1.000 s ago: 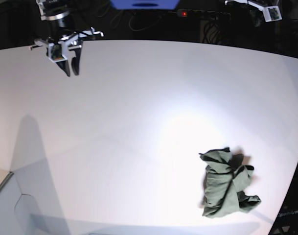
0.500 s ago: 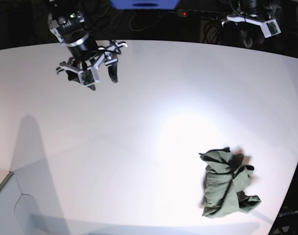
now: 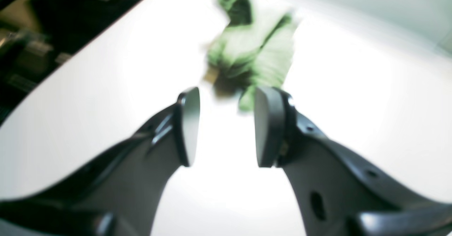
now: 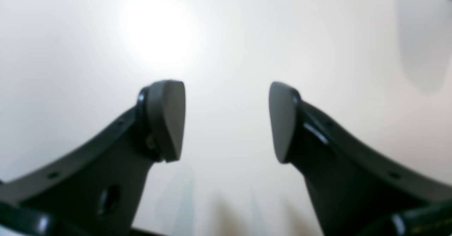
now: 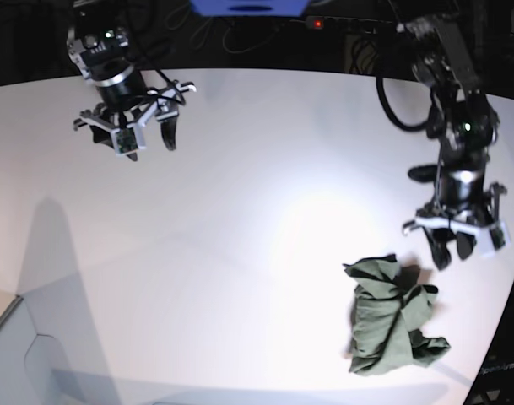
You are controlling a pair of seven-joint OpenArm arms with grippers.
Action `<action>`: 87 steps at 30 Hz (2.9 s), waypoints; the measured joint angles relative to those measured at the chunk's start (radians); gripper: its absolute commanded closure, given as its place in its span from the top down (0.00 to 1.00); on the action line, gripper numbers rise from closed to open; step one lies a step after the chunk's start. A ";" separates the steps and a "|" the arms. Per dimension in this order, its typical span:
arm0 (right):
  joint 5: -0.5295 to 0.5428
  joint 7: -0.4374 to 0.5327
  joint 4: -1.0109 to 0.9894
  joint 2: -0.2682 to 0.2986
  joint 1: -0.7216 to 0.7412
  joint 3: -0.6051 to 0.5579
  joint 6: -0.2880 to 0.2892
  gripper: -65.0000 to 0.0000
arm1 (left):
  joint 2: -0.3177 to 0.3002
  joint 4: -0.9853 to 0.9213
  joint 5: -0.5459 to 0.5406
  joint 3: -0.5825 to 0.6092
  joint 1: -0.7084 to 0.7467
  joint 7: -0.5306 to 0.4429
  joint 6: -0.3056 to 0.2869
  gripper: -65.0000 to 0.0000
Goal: Layout the t-shirt on the table in an organized manner, then fold the t-shirt properly
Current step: 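Lower the left gripper onto the crumpled green t-shirt and grasp it, then drag the grasped shirt with the left gripper toward the right gripper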
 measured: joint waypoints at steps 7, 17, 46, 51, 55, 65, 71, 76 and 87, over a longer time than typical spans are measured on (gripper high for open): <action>0.003 0.000 0.000 -0.008 -0.002 0.002 0.003 0.58 | -0.024 -0.374 0.005 0.009 -0.281 0.043 0.005 0.69; 0.000 0.000 -0.001 -0.088 -0.001 0.085 0.003 0.58 | -0.087 -0.760 0.004 0.152 -0.388 -0.220 0.008 0.78; -0.004 0.000 -0.047 -0.034 -0.005 0.156 0.003 0.58 | -0.090 -1.115 0.005 0.183 -0.548 -0.420 0.011 0.55; -0.004 0.008 -0.056 -0.034 -0.004 0.165 0.003 0.58 | -0.087 -1.155 0.005 0.183 -0.566 -0.452 0.011 0.05; -0.004 0.000 -0.103 -0.035 0.003 0.164 0.003 0.58 | -0.089 -1.178 0.005 0.183 -0.595 -0.453 0.012 0.02; -0.005 0.000 -0.142 -0.036 0.033 0.164 0.003 0.58 | -0.005 -0.464 -0.006 0.177 -0.541 -0.180 0.021 0.01; -0.005 0.001 -0.141 -0.034 0.038 0.167 0.003 0.58 | 0.067 -0.109 0.002 0.187 -0.583 -0.037 0.011 0.01; -0.004 0.001 -0.141 -0.035 0.041 0.166 0.003 0.58 | 0.118 0.004 0.005 0.293 -0.574 0.035 0.013 0.01; -0.004 0.008 -0.141 -0.042 0.066 0.295 0.003 0.58 | 0.207 -0.363 0.000 0.740 -0.363 0.044 0.003 0.05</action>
